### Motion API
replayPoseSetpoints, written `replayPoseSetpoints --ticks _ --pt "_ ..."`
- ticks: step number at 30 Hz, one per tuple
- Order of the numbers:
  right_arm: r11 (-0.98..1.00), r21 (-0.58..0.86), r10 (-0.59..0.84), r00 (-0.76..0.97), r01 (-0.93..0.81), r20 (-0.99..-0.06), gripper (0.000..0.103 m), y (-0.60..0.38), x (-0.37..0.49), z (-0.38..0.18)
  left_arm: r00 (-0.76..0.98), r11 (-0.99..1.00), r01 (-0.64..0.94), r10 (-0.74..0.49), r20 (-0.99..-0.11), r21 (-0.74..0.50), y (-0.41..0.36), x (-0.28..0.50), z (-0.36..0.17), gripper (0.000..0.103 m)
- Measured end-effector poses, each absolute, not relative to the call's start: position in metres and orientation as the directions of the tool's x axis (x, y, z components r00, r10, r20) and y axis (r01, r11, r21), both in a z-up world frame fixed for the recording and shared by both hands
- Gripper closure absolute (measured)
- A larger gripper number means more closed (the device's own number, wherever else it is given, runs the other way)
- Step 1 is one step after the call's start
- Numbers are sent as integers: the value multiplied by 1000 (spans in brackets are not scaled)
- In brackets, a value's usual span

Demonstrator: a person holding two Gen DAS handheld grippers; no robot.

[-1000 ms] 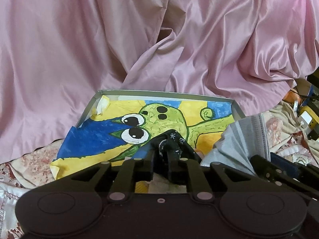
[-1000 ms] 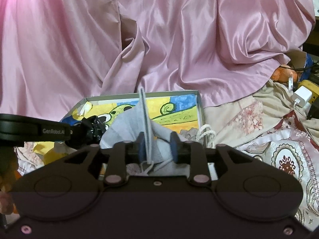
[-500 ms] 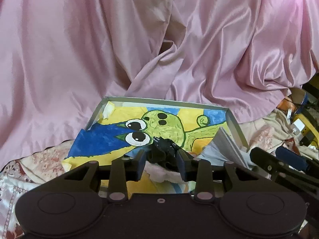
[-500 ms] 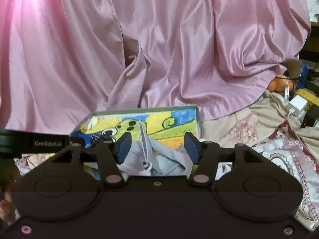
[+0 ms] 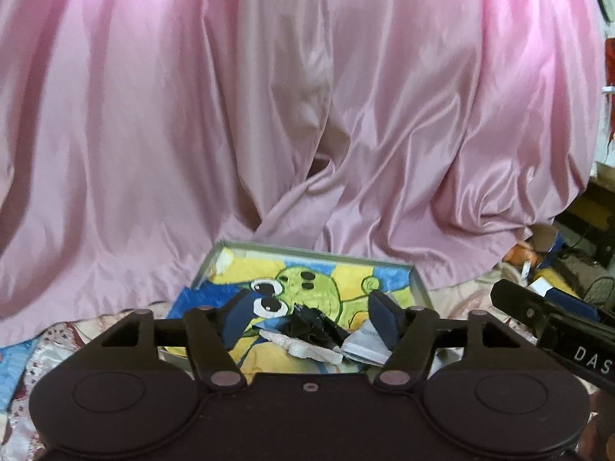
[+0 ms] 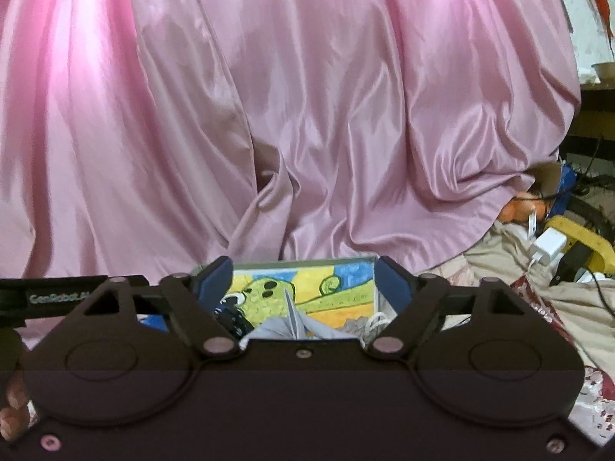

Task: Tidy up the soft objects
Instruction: 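Raise both open tools away from the tray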

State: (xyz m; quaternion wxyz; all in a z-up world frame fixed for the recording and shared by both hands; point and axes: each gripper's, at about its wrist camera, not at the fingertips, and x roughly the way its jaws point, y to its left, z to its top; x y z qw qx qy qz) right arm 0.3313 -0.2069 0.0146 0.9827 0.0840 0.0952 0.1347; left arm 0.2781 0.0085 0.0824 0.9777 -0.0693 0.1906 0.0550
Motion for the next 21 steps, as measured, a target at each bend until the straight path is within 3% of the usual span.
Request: replayPoseSetpoints --ticks 6,10,21 --pt "942 210 289 950 -261 -116 4 -220 292 36 945 981 -130 80 -318 -141 11 234 96 16" --pt "938 220 295 951 -269 -96 1 -229 266 48 957 979 -141 96 -274 -146 12 209 104 4" --pt "928 234 307 951 -289 -40 0 -242 193 63 980 978 -148 125 -155 -147 16 138 122 1"
